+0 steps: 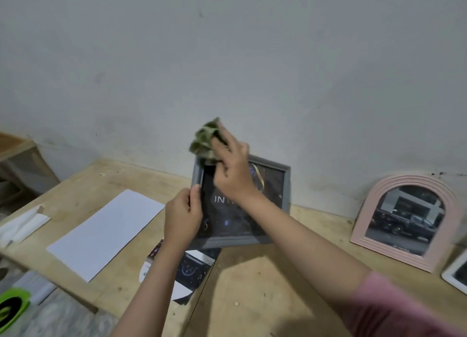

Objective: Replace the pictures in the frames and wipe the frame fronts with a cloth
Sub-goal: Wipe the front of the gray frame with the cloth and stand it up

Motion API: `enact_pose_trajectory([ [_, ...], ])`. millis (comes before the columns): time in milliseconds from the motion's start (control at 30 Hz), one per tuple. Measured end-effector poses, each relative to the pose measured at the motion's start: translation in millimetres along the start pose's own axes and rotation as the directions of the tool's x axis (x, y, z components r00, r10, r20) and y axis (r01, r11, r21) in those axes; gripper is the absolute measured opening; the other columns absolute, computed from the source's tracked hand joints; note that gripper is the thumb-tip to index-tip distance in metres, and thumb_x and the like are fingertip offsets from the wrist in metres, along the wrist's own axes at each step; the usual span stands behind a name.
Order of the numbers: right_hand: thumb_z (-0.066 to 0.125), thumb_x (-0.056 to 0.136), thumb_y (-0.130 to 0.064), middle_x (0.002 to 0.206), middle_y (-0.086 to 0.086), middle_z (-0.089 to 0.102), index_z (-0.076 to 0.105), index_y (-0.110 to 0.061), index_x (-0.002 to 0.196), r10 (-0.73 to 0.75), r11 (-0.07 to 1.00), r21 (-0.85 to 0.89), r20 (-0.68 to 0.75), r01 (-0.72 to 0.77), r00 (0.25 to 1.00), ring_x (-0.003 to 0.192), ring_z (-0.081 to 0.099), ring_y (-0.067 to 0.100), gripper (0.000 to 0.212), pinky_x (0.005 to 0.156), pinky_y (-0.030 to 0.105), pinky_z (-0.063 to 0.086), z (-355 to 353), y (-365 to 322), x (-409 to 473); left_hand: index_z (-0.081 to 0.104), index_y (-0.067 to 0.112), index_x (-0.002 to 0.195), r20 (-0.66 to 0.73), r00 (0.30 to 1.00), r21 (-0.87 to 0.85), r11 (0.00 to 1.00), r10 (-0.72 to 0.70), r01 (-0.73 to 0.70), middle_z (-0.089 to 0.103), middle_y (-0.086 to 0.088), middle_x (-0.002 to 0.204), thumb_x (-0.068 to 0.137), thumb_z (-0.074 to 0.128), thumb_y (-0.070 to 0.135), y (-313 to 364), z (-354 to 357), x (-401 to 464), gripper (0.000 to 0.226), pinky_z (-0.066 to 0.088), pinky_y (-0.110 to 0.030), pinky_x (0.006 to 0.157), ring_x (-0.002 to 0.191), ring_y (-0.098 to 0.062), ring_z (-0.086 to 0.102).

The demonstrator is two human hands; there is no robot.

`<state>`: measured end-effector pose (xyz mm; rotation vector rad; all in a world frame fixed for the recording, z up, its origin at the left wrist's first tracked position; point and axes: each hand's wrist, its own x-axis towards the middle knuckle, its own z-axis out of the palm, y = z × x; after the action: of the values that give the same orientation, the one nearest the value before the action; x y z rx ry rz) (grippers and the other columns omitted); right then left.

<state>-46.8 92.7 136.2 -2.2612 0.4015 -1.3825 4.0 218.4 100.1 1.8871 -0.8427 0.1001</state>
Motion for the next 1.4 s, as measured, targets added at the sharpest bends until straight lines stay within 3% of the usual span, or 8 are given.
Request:
enact_pose_trajectory([
  [200,0.033,0.071,-0.008,0.143,0.003,0.047,0.062,-0.015,0.118,-0.069,0.995,-0.069,0.072,0.074,0.995,0.119,0.045,0.034,0.056,0.099,0.053,0.037,22.9,17.4,-4.8,0.027,0.015,0.058,-0.040,0.997,-0.087,0.994,-0.072,0.068,0.028,0.002,0.051,0.100,0.039,0.030,-0.1,-4.5,-10.0,0.046,0.026,-0.034,0.052,0.051,-0.017,0.029],
  [400,0.038,0.068,-0.003,0.141,0.006,0.049,0.057,-0.009,0.127,0.275,0.952,-0.144,0.012,-0.271,0.961,0.126,0.042,0.034,0.063,0.107,0.050,0.033,-2.1,65.2,-6.5,0.028,0.013,0.061,-0.056,0.991,-0.125,0.985,-0.125,0.117,0.027,0.001,0.056,0.100,0.038,0.030,-5.6,-19.9,-11.3,0.044,0.024,-0.031,0.053,0.054,-0.015,0.028],
  [533,0.034,0.070,-0.012,0.141,0.005,0.048,0.054,-0.012,0.131,0.380,0.902,-0.248,0.067,-0.353,0.923,0.124,0.045,0.032,0.064,0.105,0.047,0.035,-22.3,105.1,-5.1,0.027,0.014,0.062,-0.056,0.990,-0.139,0.983,-0.131,0.122,0.026,0.001,0.057,0.100,0.038,0.030,-6.1,-26.0,-9.4,0.043,0.023,-0.029,0.053,0.054,-0.014,0.026],
  [633,0.027,0.067,-0.027,0.123,0.009,0.060,0.058,-0.014,0.122,0.459,0.870,-0.256,0.105,-0.422,0.882,0.111,0.053,0.037,0.064,0.095,0.046,0.043,-31.6,142.3,-1.5,0.029,0.010,0.062,-0.046,0.993,-0.132,0.986,-0.107,0.100,0.027,-0.001,0.058,0.100,0.037,0.030,-6.1,-29.7,-8.0,0.044,0.024,-0.028,0.053,0.055,-0.013,0.027],
  [733,0.034,0.072,-0.017,0.123,0.013,0.059,0.057,-0.009,0.125,0.533,0.844,-0.159,0.136,-0.512,0.835,0.113,0.051,0.033,0.059,0.097,0.036,0.039,-50.9,130.9,2.3,0.036,-0.003,0.066,-0.034,0.994,-0.131,0.987,-0.102,0.097,0.034,-0.007,0.059,0.100,0.037,0.032,-7.1,-31.6,-5.6,0.049,0.028,-0.030,0.054,0.056,-0.015,0.033],
  [867,0.039,0.084,0.006,0.141,0.009,0.045,0.045,-0.008,0.138,0.576,0.818,-0.113,0.143,-0.564,0.805,0.130,0.040,0.025,0.056,0.102,0.021,0.027,-60.9,127.1,-2.6,0.034,0.005,0.062,-0.034,0.994,-0.131,0.987,-0.103,0.097,0.032,-0.004,0.057,0.100,0.037,0.032,-2.6,-27.9,-4.8,0.047,0.027,-0.029,0.053,0.055,-0.015,0.031],
  [1133,0.041,0.091,-0.002,0.148,0.008,0.038,0.035,-0.012,0.144,0.664,0.748,-0.136,0.198,-0.650,0.721,0.135,0.036,0.026,0.055,0.109,0.030,0.028,-68.8,126.1,-22.7,0.023,0.016,0.060,-0.089,0.977,-0.185,0.967,-0.191,0.173,0.023,0.002,0.055,0.101,0.036,0.032,2.3,-20.2,-5.5,0.046,0.019,-0.029,0.051,0.053,-0.014,0.022],
  [1400,0.040,0.092,-0.002,0.136,0.008,0.047,0.037,-0.012,0.143,0.670,0.742,-0.162,0.220,-0.650,0.709,0.108,0.057,0.032,0.052,0.079,0.027,0.045,-65.2,119.9,-69.7,0.021,0.016,0.058,-0.219,0.935,-0.244,0.943,-0.280,0.225,0.024,0.000,0.055,0.102,0.034,0.033,9.6,-26.7,3.2,0.049,0.019,-0.028,0.050,0.052,-0.015,0.023],
])
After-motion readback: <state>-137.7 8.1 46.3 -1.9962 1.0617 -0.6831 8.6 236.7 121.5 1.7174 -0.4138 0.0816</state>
